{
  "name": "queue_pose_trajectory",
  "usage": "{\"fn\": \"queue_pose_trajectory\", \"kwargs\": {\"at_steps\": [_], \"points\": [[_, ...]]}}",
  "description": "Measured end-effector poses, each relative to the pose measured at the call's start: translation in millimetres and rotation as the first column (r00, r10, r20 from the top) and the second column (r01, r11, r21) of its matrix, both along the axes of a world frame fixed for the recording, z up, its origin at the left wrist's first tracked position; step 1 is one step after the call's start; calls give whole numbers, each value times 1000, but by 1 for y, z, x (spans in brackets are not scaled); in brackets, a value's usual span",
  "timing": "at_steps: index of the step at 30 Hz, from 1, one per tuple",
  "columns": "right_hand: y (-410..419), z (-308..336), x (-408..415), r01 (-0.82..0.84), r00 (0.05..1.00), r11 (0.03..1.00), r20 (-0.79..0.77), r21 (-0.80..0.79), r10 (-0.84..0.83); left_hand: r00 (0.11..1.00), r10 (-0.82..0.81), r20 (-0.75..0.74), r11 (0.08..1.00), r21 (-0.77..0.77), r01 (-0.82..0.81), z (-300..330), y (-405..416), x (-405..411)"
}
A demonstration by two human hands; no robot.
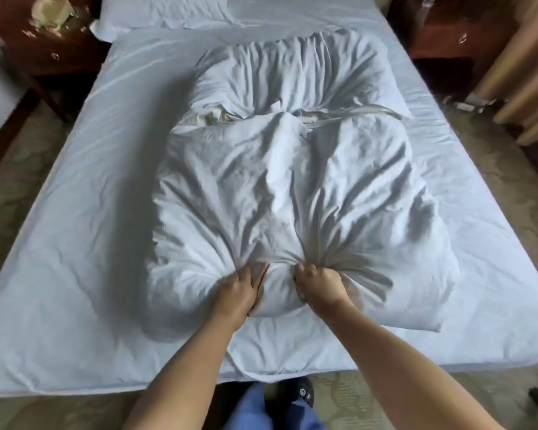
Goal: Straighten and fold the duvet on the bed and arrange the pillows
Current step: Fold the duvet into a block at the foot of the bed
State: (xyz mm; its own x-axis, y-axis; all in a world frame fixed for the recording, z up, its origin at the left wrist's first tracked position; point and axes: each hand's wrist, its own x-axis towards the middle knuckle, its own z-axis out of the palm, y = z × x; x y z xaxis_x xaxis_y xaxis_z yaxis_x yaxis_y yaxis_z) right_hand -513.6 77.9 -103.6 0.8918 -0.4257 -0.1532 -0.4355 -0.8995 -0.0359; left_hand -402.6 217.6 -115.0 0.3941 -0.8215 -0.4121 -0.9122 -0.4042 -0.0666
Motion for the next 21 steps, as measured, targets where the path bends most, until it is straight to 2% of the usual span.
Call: {"fn": "queue_pose_trajectory", "kwargs": {"at_steps": [2,5,8,11,16,21], "points": [[-7,33,7,26,1000,999,-5,34,-26,999,-20,-39,1000,-11,20,38,-12,16],[-19,101,21,51,996,998,-67,-31,-53,998,-54,-25,998,11,55,94,-31,37],[-38,149,39,69,997,997,-42,-38,-71,999,-38,-7,998,-47,38,148,-52,62],[-53,189,61,78,997,991,24,-110,-75,998,-55,31,996,-70,57,190,-71,89],[-77,221,93,100,993,969,77,-225,-85,988,-82,129,979,-173,104,228,-97,124],[-98,216,113,151,987,964,94,-219,-133,986,-85,144,966,-230,117,231,-118,148]]}}
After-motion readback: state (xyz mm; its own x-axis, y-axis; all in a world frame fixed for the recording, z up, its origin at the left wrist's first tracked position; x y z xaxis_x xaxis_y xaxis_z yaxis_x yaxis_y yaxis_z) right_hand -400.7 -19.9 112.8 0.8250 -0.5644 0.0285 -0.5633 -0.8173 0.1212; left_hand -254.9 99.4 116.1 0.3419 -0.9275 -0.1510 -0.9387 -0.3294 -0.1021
